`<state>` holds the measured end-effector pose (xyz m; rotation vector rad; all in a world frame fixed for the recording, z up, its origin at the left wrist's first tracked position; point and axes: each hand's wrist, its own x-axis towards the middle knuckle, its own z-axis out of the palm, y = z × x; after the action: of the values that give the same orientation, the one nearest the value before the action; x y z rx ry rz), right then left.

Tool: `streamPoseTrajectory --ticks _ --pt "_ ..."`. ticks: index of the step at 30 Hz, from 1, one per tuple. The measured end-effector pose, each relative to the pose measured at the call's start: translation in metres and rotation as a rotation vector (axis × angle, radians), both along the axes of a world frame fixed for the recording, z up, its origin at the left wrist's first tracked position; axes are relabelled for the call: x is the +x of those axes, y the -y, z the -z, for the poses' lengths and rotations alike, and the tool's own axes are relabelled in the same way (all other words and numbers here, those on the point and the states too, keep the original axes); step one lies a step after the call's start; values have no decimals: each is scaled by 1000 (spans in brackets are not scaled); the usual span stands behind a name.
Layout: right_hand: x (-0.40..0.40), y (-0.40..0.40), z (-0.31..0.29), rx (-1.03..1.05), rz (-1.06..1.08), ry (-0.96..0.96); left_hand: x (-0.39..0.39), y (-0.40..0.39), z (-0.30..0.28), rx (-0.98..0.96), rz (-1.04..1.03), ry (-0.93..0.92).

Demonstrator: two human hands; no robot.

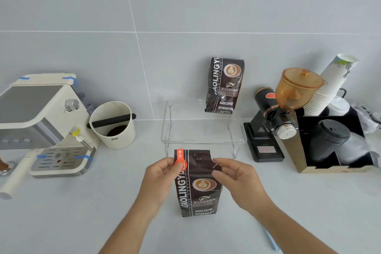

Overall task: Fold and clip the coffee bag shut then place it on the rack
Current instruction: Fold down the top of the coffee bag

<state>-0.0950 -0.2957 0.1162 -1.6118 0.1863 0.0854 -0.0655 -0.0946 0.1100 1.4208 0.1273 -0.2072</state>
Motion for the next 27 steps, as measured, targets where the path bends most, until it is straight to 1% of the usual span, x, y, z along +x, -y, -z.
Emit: streamPoseTrajectory --ticks 4,8,10,15,18,20,22,24,27 --pt "5 -4 -10 10 44 8 2 2 -7 24 -33 -4" --pt "7 -7 -14 6 56 29 1 2 -13 -38 -97 -11" --pt "7 -10 -16 4 36 46 1 2 -16 -37 -98 -8" --pt "10 -11 -18 -61 4 81 3 -9 -18 104 -45 110" --pt "10 -10 -16 -68 9 99 4 -12 -16 97 -22 129" --pt "8 -10 -12 -124 -6 134 1 -11 -14 108 -7 157" --pt "6 -9 -11 -222 -32 156 -1 -12 -13 158 22 189" --pt "4 -7 -12 -321 -67 172 -2 -16 -14 250 72 219" --pt "3 -8 -16 -434 -117 200 -3 -20 -14 484 153 292"
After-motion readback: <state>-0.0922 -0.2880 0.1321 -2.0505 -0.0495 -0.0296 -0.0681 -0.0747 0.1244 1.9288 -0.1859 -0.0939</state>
